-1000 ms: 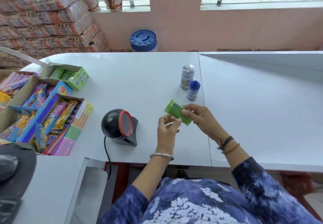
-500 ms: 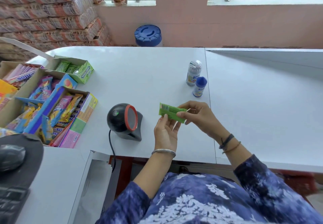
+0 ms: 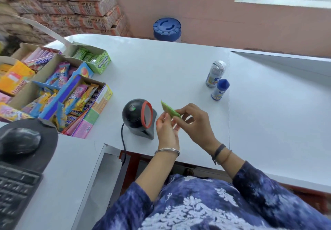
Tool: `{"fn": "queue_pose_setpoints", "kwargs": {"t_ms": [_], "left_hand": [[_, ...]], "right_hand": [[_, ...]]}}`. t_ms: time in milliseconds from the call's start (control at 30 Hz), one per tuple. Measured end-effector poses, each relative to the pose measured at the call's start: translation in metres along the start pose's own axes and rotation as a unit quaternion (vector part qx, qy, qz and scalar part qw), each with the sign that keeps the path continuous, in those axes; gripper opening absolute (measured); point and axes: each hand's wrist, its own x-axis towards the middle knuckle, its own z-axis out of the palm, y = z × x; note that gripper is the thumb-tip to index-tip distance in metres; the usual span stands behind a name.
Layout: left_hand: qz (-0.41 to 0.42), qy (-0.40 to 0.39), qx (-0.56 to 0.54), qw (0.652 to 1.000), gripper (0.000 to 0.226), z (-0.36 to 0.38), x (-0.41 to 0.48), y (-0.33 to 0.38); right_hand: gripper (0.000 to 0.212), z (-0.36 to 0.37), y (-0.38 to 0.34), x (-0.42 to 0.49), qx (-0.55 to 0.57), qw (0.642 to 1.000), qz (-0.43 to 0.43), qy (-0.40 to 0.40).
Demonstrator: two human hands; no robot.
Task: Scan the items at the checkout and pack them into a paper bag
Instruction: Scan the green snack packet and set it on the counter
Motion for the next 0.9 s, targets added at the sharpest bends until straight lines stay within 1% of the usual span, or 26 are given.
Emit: {"fn": "queue_pose_setpoints", "kwargs": {"t_ms": [33,100,167,200,233,333,400,433,467,500,600,667,767,900], "left_hand": [[0.007,-0.003,0.066,0.998,0.026,0.003,0.006,-0.002],[0.020,-0.051,0.201,0.978,0.037,0.019,0.021,-0.008],[0.039,-0.115,0.305,0.945,0.040,0.038,0.035,-0.015],[0.064,-0.130,0.364,0.920,0.041,0.045,0.042,-0.019],[0.096,-0.136,0.430,0.887,0.041,0.050,0.050,-0.024],[0.176,-0.155,0.602,0.763,0.045,0.056,0.070,-0.037],[0.212,-0.156,0.688,0.676,0.047,0.057,0.078,-0.042],[0.219,-0.148,0.712,0.650,0.046,0.056,0.081,-0.045],[0.226,-0.143,0.719,0.642,0.045,0.055,0.082,-0.045],[0.235,-0.141,0.711,0.647,0.043,0.054,0.081,-0.046],[0.283,-0.125,0.655,0.690,0.036,0.044,0.064,-0.046],[0.321,-0.124,0.621,0.704,0.031,0.030,0.042,-0.045],[0.372,-0.126,0.591,0.704,0.025,0.001,0.004,-0.038],[0.389,-0.079,0.589,0.705,0.022,-0.061,-0.051,-0.026]], "right_hand": [[0.008,-0.005,0.009,0.003,-0.041,0.999,-0.014,0.021],[0.007,-0.016,0.032,0.013,-0.145,0.988,-0.028,0.048],[0.008,-0.024,0.054,0.024,-0.254,0.965,-0.032,0.052],[0.008,-0.025,0.063,0.031,-0.303,0.951,-0.036,0.051],[0.009,-0.026,0.072,0.037,-0.344,0.937,-0.041,0.052],[0.017,-0.027,0.089,0.049,-0.434,0.898,-0.053,0.047],[0.019,-0.030,0.094,0.052,-0.454,0.890,-0.037,0.029],[0.019,-0.031,0.095,0.050,-0.453,0.891,-0.025,0.020],[0.018,-0.031,0.095,0.047,-0.447,0.894,-0.013,0.017],[0.019,-0.032,0.094,0.042,-0.437,0.899,-0.008,0.022],[0.026,-0.036,0.088,0.026,-0.398,0.916,-0.020,0.053],[0.027,-0.035,0.080,0.011,-0.376,0.924,-0.034,0.061],[0.026,-0.029,0.062,-0.015,-0.334,0.941,-0.039,0.049],[0.024,-0.001,0.030,-0.063,-0.294,0.954,-0.049,0.023]]}}
